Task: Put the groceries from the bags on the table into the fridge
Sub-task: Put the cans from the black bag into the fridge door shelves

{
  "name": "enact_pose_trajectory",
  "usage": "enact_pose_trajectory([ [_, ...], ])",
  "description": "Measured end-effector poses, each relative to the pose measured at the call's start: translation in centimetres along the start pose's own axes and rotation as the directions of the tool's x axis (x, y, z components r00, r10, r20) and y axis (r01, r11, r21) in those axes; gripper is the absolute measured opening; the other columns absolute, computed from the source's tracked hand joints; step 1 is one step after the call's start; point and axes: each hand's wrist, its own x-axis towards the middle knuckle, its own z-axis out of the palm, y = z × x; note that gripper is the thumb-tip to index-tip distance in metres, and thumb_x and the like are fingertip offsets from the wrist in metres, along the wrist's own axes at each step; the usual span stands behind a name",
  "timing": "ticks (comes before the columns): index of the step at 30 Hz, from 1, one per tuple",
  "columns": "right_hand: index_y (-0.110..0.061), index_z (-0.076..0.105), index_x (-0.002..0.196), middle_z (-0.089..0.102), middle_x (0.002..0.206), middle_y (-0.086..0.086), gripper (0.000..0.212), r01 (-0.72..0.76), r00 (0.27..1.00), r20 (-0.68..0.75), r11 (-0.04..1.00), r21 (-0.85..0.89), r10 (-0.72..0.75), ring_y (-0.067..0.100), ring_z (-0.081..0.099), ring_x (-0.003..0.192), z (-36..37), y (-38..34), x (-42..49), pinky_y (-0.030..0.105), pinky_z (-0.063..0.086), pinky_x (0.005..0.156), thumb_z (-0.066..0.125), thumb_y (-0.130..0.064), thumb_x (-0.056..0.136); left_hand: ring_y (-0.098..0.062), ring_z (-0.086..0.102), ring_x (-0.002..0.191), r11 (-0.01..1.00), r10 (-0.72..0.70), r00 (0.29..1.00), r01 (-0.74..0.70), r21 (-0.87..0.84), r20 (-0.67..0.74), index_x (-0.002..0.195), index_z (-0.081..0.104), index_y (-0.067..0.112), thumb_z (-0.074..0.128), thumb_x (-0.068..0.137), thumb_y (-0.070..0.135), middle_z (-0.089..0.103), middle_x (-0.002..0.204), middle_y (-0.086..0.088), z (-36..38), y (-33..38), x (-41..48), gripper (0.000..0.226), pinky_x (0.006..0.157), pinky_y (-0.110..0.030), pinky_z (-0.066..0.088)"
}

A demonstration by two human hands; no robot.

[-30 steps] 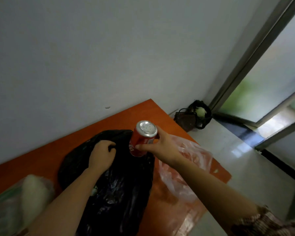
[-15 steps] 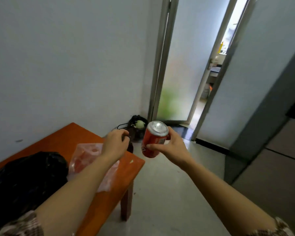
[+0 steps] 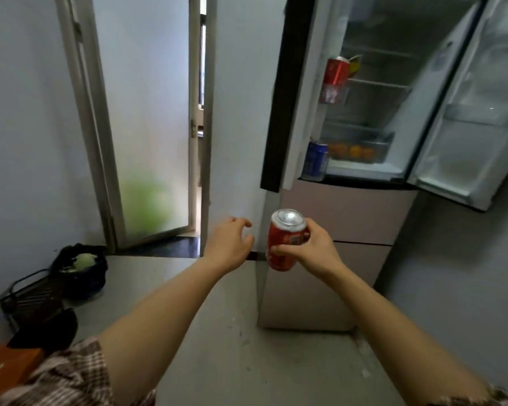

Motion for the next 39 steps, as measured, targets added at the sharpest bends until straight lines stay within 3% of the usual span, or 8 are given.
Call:
enact_pose_trajectory([
  [10, -0.021, 0.057, 0.112, 0.062, 0.096, -0.009, 0.061, -0.066, 0.939, -0.342, 0.995, -0.079, 0.035, 0.006, 0.059, 0.088, -19.0, 5.2, 10.4, 0.023, 0.046, 0.075, 0.089, -0.019, 0.061, -0.022, 0.041, 0.125, 0.957, 0.286, 0.955, -0.288, 0.020, 0.080, 0.131, 0.050, 0.019, 0.049, 0.094, 0.032, 0.047, 0.134, -0.006, 13.2, 14.1, 15.9, 0.040, 0.098, -0.038, 0.042],
  [16, -0.020, 0.057, 0.109, 0.065, 0.099, -0.006, 0.061, -0.095, 0.878, -0.478, 0.987, -0.127, 0.023, 0.005, 0.061, 0.086, -30.1, 7.0, 17.9, 0.026, 0.051, 0.076, 0.090, -0.017, 0.058, -0.021, 0.044, 0.120, 0.924, 0.381, 0.916, -0.381, -0.031, 0.123, 0.128, 0.051, 0.019, 0.046, 0.095, 0.031, 0.050, 0.130, -0.004, 20.2, 23.4, 27.0, 0.036, 0.091, -0.036, 0.045],
  [20, -0.022, 0.053, 0.109, 0.058, 0.094, -0.011, 0.058, -0.091, 0.851, -0.524, 0.981, -0.173, -0.014, 0.005, 0.056, 0.086, -37.2, 7.6, 21.3, 0.017, 0.042, 0.071, 0.088, -0.016, 0.063, -0.023, 0.042, 0.124, 0.911, 0.413, 0.897, -0.404, -0.087, 0.155, 0.132, 0.049, 0.017, 0.046, 0.095, 0.031, 0.047, 0.134, -0.007, 24.8, 29.8, 32.0, 0.040, 0.095, -0.038, 0.042],
  [26, -0.020, 0.056, 0.109, 0.063, 0.097, -0.007, 0.056, -0.057, 0.800, -0.592, 0.969, -0.239, -0.099, 0.012, 0.059, 0.093, -48.1, 7.7, 26.7, 0.028, 0.048, 0.082, 0.088, -0.017, 0.063, -0.024, 0.038, 0.129, 0.885, 0.462, 0.875, -0.444, -0.142, 0.142, 0.136, 0.044, 0.019, 0.044, 0.096, 0.032, 0.044, 0.139, -0.007, 29.5, 38.2, 39.1, 0.042, 0.101, -0.040, 0.038],
  [30, -0.017, 0.059, 0.115, 0.066, 0.106, -0.003, 0.063, 0.023, 0.755, -0.612, 0.941, -0.337, -0.238, 0.015, 0.062, 0.099, -55.6, 5.5, 30.3, 0.032, 0.052, 0.088, 0.090, -0.025, 0.060, -0.025, 0.040, 0.129, 0.860, 0.475, 0.878, -0.447, -0.245, 0.064, 0.137, 0.044, 0.018, 0.045, 0.096, 0.033, 0.044, 0.140, -0.008, 30.5, 44.4, 43.8, 0.044, 0.104, -0.041, 0.038],
  [34, -0.017, 0.054, 0.122, 0.062, 0.112, -0.003, 0.066, 0.119, 0.722, -0.594, 0.909, -0.398, -0.355, 0.013, 0.058, 0.102, -61.3, 2.9, 33.1, 0.030, 0.050, 0.089, 0.087, -0.025, 0.065, -0.024, 0.046, 0.123, 0.828, 0.476, 0.879, -0.455, -0.328, -0.018, 0.137, 0.043, 0.017, 0.046, 0.097, 0.032, 0.046, 0.139, -0.010, 31.3, 49.9, 47.6, 0.043, 0.100, -0.038, 0.040],
  [37, -0.018, 0.054, 0.119, 0.061, 0.106, -0.006, 0.064, 0.148, 0.711, -0.591, 0.903, -0.402, -0.380, 0.009, 0.056, 0.096, -64.3, 2.5, 35.6, 0.023, 0.048, 0.079, 0.087, -0.027, 0.065, -0.023, 0.048, 0.122, 0.802, 0.422, 0.905, -0.402, -0.442, -0.055, 0.139, 0.041, 0.011, 0.044, 0.099, 0.032, 0.047, 0.138, -0.012, 32.3, 53.1, 49.4, 0.045, 0.093, -0.032, 0.039],
  [39, -0.018, 0.056, 0.116, 0.064, 0.106, -0.005, 0.064, 0.126, 0.721, -0.586, 0.901, -0.414, -0.370, 0.011, 0.060, 0.096, -65.7, 3.0, 37.6, 0.029, 0.052, 0.083, 0.088, -0.029, 0.062, -0.024, 0.050, 0.119, 0.791, 0.379, 0.924, -0.352, -0.500, -0.051, 0.139, 0.041, 0.007, 0.043, 0.099, 0.034, 0.049, 0.137, -0.013, 33.3, 54.4, 50.1, 0.048, 0.088, -0.029, 0.039],
])
